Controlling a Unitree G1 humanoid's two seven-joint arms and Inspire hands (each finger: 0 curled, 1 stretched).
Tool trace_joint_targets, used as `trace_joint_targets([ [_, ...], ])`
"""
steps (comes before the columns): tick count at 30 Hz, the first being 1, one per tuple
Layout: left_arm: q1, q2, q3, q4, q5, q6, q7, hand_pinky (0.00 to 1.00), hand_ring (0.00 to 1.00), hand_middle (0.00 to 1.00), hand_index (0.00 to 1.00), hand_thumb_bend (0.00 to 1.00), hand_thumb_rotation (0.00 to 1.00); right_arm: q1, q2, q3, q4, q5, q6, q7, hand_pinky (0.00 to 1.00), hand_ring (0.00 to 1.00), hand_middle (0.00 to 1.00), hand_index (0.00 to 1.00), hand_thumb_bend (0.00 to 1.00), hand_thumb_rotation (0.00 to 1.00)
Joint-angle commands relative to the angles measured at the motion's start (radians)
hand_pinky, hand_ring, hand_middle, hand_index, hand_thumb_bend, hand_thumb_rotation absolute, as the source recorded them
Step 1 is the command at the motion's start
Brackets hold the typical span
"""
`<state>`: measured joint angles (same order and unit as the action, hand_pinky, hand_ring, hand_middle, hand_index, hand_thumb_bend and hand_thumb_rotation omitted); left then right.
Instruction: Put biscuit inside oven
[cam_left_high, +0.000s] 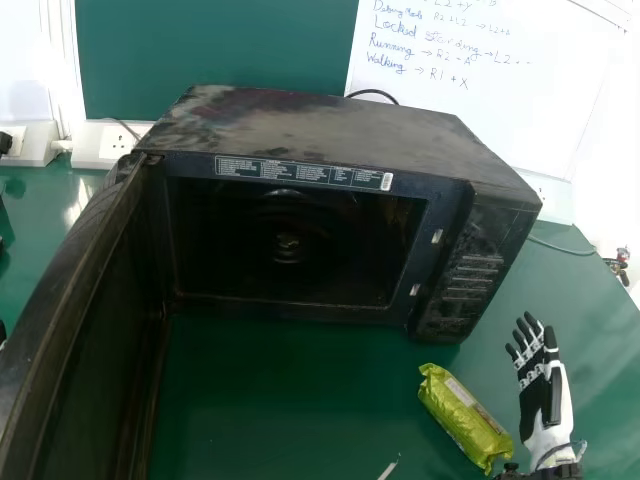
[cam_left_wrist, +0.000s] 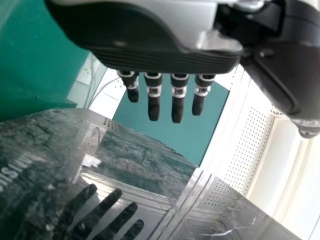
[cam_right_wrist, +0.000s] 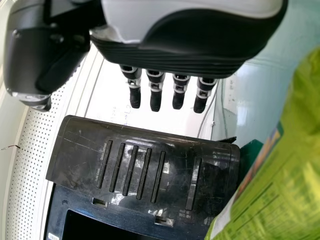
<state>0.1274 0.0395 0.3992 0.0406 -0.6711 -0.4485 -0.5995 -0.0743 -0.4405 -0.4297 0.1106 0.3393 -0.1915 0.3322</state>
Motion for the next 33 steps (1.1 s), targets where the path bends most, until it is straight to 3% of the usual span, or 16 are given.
trace_joint_targets([
  [1,-0.001,0.005,0.008,0.004,-0.001,-0.006,0.001,0.84,0.92,0.94,0.98,0.92,0.71,-0.006,0.001,-0.006,-0.003,0.0,0.012,-0.009,1.0,1.0,1.0,1.0,0.84,1.0],
  [15,0.002,0.003,0.007,-0.004,-0.001,-0.008,0.001,0.83,0.92,0.94,0.98,0.92,0.7,0.003,-0.007,-0.01,-0.029,-0.006,0.033,-0.012,1.0,1.0,1.0,1.0,0.84,0.99],
  [16,0.003,0.002,0.006,-0.006,-0.001,-0.007,0.002,0.83,0.92,0.94,0.98,0.92,0.7,0.009,-0.012,-0.009,-0.045,-0.035,0.035,-0.033,0.99,1.0,1.0,0.99,0.83,0.93],
  [19,0.005,0.0,0.005,-0.005,0.003,-0.012,0.0,0.83,0.92,0.94,0.98,0.92,0.71,0.03,-0.056,-0.004,-0.094,-0.139,0.034,-0.067,0.96,0.99,1.0,0.99,0.92,0.67],
  [22,0.006,-0.004,0.003,-0.006,-0.001,-0.009,0.002,0.83,0.92,0.94,0.97,0.92,0.7,0.046,-0.087,-0.006,-0.151,-0.182,0.062,-0.07,0.9,0.98,1.0,0.99,0.96,0.53],
  [27,0.008,-0.006,0.0,-0.005,-0.01,-0.003,-0.004,0.85,0.92,0.94,0.98,0.92,0.69,0.066,-0.144,0.001,-0.194,-0.296,0.065,-0.079,0.84,0.96,0.99,0.98,1.0,0.56],
  [33,0.009,-0.011,0.001,-0.003,-0.012,-0.003,-0.004,0.85,0.92,0.95,0.97,0.92,0.69,0.081,-0.176,-0.002,-0.225,-0.361,0.078,-0.075,0.77,0.93,0.97,0.96,1.0,0.52],
])
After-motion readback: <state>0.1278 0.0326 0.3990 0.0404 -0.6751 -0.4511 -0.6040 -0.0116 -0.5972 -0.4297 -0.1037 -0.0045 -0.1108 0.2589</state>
